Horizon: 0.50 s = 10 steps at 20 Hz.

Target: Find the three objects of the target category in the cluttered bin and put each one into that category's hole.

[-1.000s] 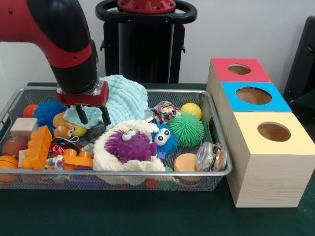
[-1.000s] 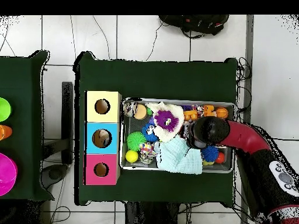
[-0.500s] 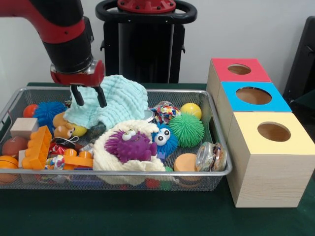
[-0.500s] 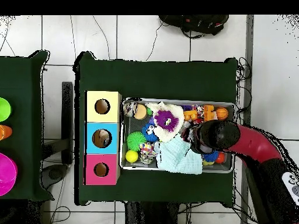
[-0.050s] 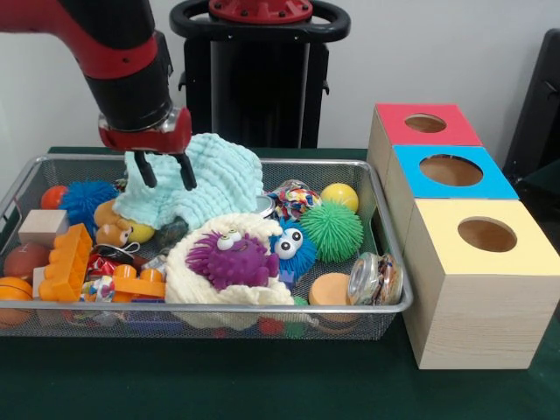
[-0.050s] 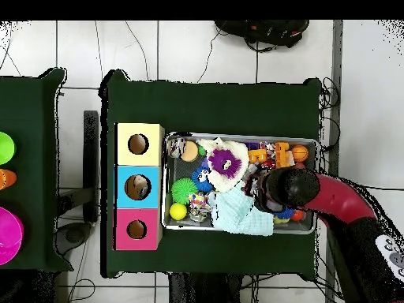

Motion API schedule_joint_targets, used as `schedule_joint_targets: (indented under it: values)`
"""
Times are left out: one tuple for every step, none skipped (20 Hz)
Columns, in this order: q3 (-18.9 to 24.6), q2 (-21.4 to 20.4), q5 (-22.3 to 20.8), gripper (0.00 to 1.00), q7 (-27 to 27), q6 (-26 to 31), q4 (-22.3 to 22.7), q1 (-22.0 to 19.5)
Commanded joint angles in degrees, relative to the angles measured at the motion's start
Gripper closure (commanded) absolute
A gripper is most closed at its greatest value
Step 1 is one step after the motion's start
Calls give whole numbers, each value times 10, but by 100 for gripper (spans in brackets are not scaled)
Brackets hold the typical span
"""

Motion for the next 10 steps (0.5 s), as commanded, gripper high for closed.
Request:
schedule_joint_targets:
  values:
    - [-28,55,-65,0,57,-140,115,23]
    - [-35,58,-73,0,64,-162,125,27]
    - [-42,64,-80,0,70,-180,130,32]
    - [-49,69,-87,0,72,-196,135,36]
    - [-55,75,-90,0,73,-210,139,39]
    - [-59,81,-93,0,73,-221,143,41]
    - [-65,89,-96,0,72,-234,146,44]
    - [-67,92,-97,0,69,-239,145,45]
    - [-70,95,-98,0,65,-244,145,46]
    - [-72,98,-99,0,61,-249,144,47]
